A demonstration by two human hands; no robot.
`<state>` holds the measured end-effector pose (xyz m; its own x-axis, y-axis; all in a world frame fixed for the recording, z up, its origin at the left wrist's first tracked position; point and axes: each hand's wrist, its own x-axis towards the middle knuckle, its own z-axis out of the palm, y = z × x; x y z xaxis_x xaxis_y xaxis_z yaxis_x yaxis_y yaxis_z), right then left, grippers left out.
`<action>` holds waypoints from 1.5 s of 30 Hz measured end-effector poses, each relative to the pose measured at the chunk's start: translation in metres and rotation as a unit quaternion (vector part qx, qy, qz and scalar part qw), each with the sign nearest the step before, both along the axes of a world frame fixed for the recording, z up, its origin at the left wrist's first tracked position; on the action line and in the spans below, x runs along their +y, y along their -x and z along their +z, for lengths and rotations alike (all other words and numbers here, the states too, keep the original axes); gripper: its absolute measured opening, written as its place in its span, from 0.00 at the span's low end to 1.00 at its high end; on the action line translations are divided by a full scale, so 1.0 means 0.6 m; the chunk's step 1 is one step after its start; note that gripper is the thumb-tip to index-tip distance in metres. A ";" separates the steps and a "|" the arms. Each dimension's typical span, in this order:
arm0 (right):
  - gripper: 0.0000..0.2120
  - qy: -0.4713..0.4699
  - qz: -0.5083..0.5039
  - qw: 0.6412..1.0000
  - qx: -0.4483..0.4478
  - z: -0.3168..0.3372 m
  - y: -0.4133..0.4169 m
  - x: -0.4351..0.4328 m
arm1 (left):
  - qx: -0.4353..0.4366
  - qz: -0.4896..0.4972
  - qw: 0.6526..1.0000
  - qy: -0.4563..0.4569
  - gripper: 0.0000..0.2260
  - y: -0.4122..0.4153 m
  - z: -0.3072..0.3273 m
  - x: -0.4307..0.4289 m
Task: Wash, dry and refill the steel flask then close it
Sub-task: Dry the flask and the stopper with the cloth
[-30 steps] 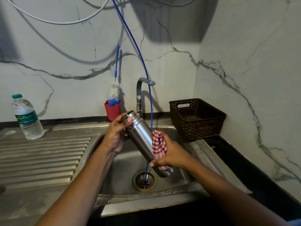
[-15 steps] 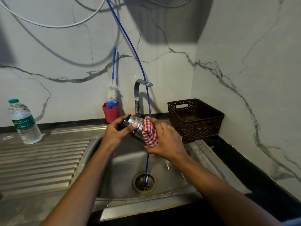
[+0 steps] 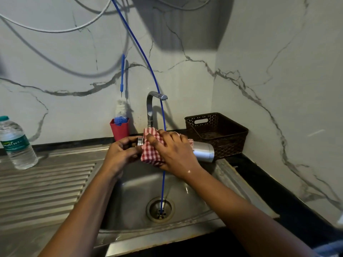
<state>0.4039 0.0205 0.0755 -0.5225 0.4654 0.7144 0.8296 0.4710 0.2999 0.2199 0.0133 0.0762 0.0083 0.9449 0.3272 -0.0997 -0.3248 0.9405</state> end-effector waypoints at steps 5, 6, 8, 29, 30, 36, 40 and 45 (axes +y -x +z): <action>0.49 0.258 -0.020 0.964 0.062 -0.010 -0.114 0.010 | 0.014 -0.003 1.000 -0.027 0.28 0.023 0.001 0.010; 0.50 0.320 -0.018 0.943 0.086 -0.015 -0.139 0.014 | 0.016 -0.004 0.999 -0.032 0.30 0.024 0.001 0.011; 0.51 0.381 -0.006 0.918 0.108 -0.018 -0.161 0.017 | 0.014 -0.016 0.999 -0.037 0.35 0.023 -0.002 0.011; 0.51 0.266 -0.003 0.964 0.019 0.021 -0.077 0.019 | -0.041 -0.011 0.997 -0.064 0.37 0.048 -0.002 0.007; 0.51 0.254 0.015 0.967 0.006 0.036 -0.048 0.017 | -0.037 -0.014 0.997 -0.069 0.37 0.044 -0.003 0.005; 0.47 0.135 0.046 0.989 -0.042 0.060 0.057 -0.008 | -0.048 0.001 0.995 -0.090 0.30 0.051 -0.010 0.010; 0.49 0.084 0.018 0.996 -0.036 0.016 -0.019 -0.003 | -0.053 -0.029 0.995 -0.079 0.30 0.049 -0.007 0.006; 0.51 0.212 -0.059 0.975 0.015 -0.011 -0.118 0.002 | -0.061 -0.029 0.994 -0.086 0.29 0.053 -0.001 0.003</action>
